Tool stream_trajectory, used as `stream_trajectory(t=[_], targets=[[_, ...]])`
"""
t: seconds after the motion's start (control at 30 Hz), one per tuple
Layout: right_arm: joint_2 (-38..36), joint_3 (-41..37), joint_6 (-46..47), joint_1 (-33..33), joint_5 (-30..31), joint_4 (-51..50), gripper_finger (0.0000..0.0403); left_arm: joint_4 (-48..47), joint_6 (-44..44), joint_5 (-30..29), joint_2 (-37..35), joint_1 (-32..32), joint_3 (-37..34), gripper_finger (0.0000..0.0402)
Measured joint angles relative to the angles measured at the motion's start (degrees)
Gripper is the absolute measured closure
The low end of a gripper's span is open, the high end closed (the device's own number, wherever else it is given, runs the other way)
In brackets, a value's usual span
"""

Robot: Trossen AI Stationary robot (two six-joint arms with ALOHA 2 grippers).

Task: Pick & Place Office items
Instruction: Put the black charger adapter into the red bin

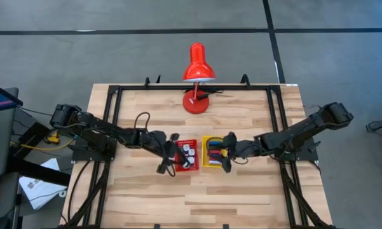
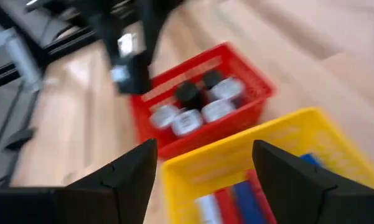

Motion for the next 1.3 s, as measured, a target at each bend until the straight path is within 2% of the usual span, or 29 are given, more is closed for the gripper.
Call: stream_trajectory(t=[0.1, 0.23, 0.53, 0.7, 0.87, 1.3], targets=[[0.38, -2.32, -0.86, -0.62, 3.55, 4.35, 0.0147, -2.56, -1.85, 0.03, 0.25, 0.02, 0.0, 0.0258], [0.49, -2.53, -1.62, -1.65, 5.29, 5.21, 0.0147, -4.85, -4.4, 0.02, 0.39, 0.03, 0.02, 0.0258], [3.95, -2.53, -4.65, -2.18, 5.45, 9.72, 0.0147, -6.25, -7.87, 0.35, 0.83, 2.66, 0.04, 0.0258], [7.48, -2.53, -4.61, -2.18, 5.43, 11.68, 0.0147, -5.27, -9.65, 4.97, 3.19, 3.84, 0.13, 0.0258], [9.54, -2.53, -4.52, -2.18, 5.26, 12.1, 0.0147, -5.09, -10.64, 5.27, 4.51, 4.24, 0.09, 0.0258], [9.67, -2.53, -4.54, -2.18, 5.24, 14.53, 0.0147, -5.15, -8.15, -0.76, 4.66, 4.21, 0.09, 0.0258]])
